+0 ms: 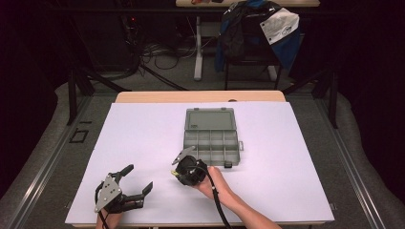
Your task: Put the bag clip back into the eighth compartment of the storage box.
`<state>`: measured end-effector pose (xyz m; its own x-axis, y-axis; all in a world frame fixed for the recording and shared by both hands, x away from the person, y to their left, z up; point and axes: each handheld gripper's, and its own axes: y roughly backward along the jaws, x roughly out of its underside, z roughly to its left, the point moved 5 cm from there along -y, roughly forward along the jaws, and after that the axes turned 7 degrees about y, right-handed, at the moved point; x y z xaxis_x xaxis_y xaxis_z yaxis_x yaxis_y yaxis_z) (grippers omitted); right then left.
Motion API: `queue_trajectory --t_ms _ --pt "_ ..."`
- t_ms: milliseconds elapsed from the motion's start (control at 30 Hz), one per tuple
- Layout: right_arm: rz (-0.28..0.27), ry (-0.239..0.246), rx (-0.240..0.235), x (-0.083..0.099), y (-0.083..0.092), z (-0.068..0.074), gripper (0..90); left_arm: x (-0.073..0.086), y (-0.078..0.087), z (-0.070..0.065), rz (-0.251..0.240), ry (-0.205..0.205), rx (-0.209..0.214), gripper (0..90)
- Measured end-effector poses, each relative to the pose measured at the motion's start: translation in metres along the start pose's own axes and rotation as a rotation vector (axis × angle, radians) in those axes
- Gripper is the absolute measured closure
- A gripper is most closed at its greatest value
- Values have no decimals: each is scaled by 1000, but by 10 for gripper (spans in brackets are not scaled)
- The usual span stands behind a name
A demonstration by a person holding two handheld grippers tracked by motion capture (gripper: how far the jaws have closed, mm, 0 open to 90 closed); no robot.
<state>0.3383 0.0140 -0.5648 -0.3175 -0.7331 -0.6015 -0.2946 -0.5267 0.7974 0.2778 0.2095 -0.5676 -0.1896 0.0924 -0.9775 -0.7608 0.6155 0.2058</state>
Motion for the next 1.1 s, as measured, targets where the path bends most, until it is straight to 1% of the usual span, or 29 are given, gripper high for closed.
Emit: queue_trajectory --t_ms 33,167,233,267,300,333,467,667,733,767,800,867,933,1067,1100 --pt "-5 11 1 0 1 -1 801 0 0 0 0 -1 0 101" --pt "-14 -3 4 2 5 -2 801 0 0 0 1 1 0 102" --pt "-17 -4 7 3 7 -3 801 0 0 0 0 0 -1 101" --pt "-21 4 6 4 8 -4 802 0 0 0 1 0 -1 101" --pt "-18 -9 6 4 10 -3 801 0 0 0 1 0 -1 101" --pt "-21 -1 7 5 11 -4 802 0 0 0 1 0 0 101" --pt "-32 0 13 7 16 -6 802 0 0 0 2 -1 -3 101" --pt "-45 -12 19 11 23 -8 801 0 0 0 3 -1 -4 101" --pt "-48 -9 22 13 25 -9 801 0 0 0 3 -1 -4 101" --pt "-47 -16 20 14 26 -8 801 0 0 0 3 -1 -4 101" --pt "-53 -8 23 15 27 -9 802 0 0 0 3 0 -4 101" --pt "-53 -16 24 16 28 -10 802 0 0 0 4 -1 -5 101" --pt "-49 -12 20 19 30 -11 802 0 0 0 3 -2 -5 101" --pt "-55 -13 26 22 33 -13 802 0 0 0 4 -1 -6 101" --pt "-57 -20 28 23 35 -13 802 0 0 0 4 -1 -6 101"
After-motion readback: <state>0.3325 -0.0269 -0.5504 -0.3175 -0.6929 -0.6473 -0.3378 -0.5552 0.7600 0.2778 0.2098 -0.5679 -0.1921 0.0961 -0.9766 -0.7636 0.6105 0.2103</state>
